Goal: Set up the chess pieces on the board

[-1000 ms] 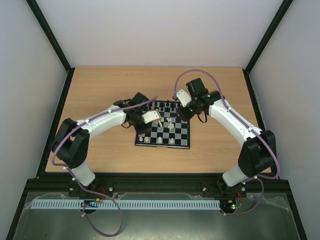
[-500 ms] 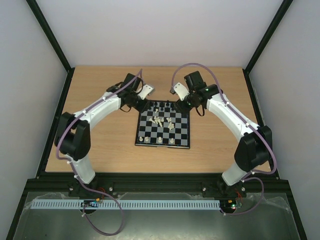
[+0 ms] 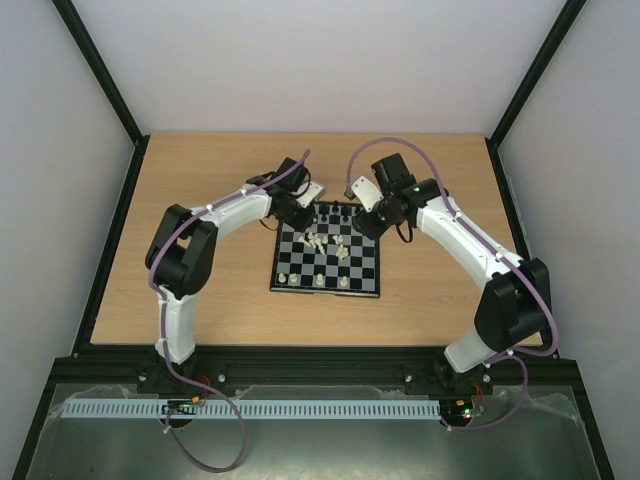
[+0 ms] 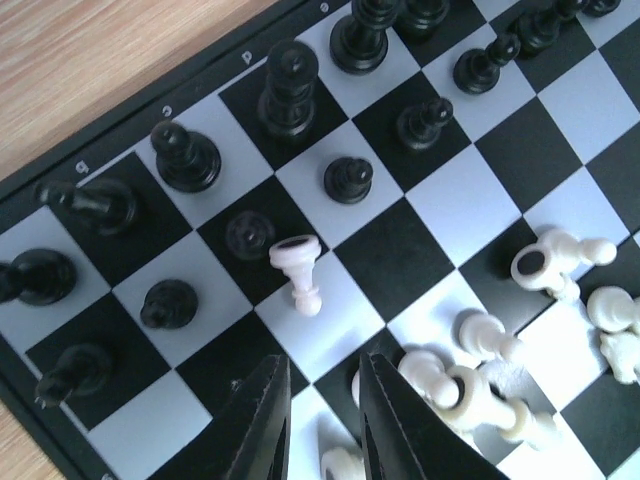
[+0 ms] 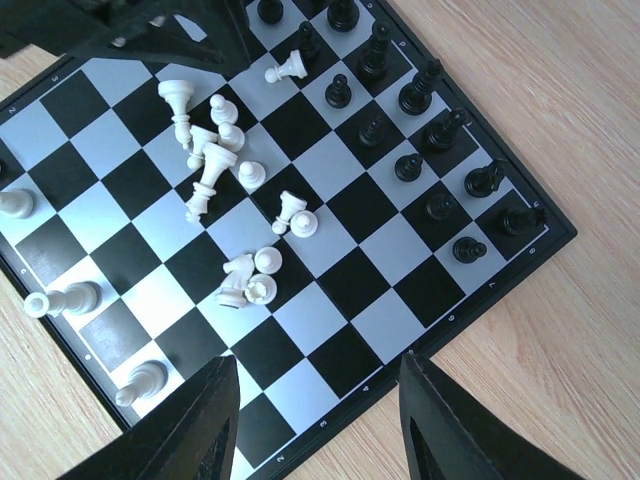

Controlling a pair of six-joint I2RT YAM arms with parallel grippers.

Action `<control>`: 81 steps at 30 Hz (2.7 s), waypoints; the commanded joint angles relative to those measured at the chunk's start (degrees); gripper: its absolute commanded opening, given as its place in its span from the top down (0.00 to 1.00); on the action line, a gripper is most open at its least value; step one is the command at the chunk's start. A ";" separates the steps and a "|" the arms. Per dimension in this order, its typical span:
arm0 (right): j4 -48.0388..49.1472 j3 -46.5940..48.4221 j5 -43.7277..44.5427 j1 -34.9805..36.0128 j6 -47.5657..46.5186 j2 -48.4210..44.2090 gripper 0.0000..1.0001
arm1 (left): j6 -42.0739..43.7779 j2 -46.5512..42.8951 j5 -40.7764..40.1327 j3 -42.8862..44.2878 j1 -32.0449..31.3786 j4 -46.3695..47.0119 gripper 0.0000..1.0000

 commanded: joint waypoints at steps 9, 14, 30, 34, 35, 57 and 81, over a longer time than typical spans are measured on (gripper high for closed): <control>-1.94 -2.48 0.33 -0.07 0.14 -2.92 0.55 | -1.37 5.64 -5.09 5.84 -0.65 -0.53 0.76; -1.91 -2.58 0.18 -0.06 0.23 -2.74 0.55 | -1.42 6.72 -4.14 6.45 -0.93 -0.51 0.76; -1.89 -3.60 -0.36 -0.08 0.40 -3.17 0.55 | -0.89 9.91 -6.48 8.89 -3.25 -1.02 0.77; -1.80 -3.89 -0.40 -0.08 0.48 -3.36 0.55 | -0.36 10.55 -7.66 8.93 -3.53 -1.13 0.78; -1.72 -3.90 -0.41 -0.08 0.49 -3.34 0.55 | -0.14 10.71 -7.76 8.92 -3.65 -1.17 0.78; -5.03 -0.74 -6.92 -0.07 -5.85 -4.96 0.55 | 9.97 7.92 8.32 13.55 -0.77 -9.72 0.92; 14.20 -8.23 -3.35 6.57 -43.38 -2.30 0.52 | 22.43 1.61 40.62 12.45 2.27 -33.85 0.89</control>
